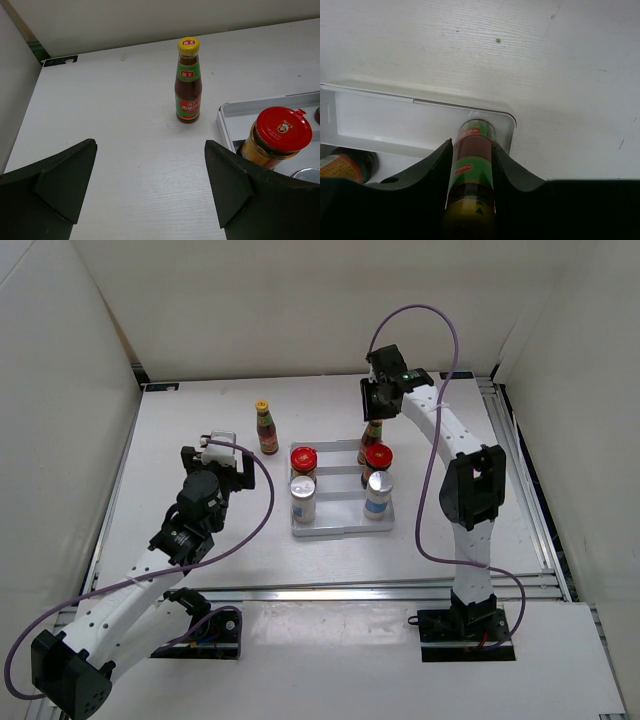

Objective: Organize the condiment bottles

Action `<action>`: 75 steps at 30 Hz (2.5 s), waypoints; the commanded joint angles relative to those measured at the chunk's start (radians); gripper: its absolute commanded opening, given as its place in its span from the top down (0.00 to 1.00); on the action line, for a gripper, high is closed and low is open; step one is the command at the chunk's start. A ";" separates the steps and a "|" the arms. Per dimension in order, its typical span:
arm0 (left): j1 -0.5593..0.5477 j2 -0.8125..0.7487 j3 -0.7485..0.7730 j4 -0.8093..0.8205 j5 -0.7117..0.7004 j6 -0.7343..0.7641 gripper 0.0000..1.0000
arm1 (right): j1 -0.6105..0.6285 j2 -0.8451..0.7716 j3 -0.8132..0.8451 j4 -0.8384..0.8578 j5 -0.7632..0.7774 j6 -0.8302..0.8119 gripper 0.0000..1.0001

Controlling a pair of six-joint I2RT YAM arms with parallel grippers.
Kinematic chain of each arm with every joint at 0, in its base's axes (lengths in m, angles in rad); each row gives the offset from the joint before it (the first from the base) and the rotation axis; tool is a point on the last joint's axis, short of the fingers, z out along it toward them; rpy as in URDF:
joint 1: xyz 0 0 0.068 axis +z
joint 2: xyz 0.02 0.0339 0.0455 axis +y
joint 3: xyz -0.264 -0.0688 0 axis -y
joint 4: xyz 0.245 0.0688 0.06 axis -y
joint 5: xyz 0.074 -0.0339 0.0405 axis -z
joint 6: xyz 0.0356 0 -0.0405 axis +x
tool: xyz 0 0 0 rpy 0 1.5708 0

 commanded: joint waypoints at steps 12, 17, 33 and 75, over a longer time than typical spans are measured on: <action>-0.004 0.006 -0.013 0.017 -0.013 0.006 0.00 | 0.002 -0.172 0.043 0.042 0.046 0.031 0.00; -0.004 0.006 -0.013 -0.015 -0.013 -0.033 0.00 | 0.002 -0.397 -0.064 0.033 0.055 0.049 0.00; 0.222 0.570 0.642 -0.330 0.459 -0.272 0.00 | 0.002 -1.144 -0.797 -0.046 -0.104 0.105 0.00; 0.268 1.120 1.021 -0.407 0.482 -0.186 0.56 | 0.002 -1.275 -0.857 -0.158 -0.198 0.046 0.00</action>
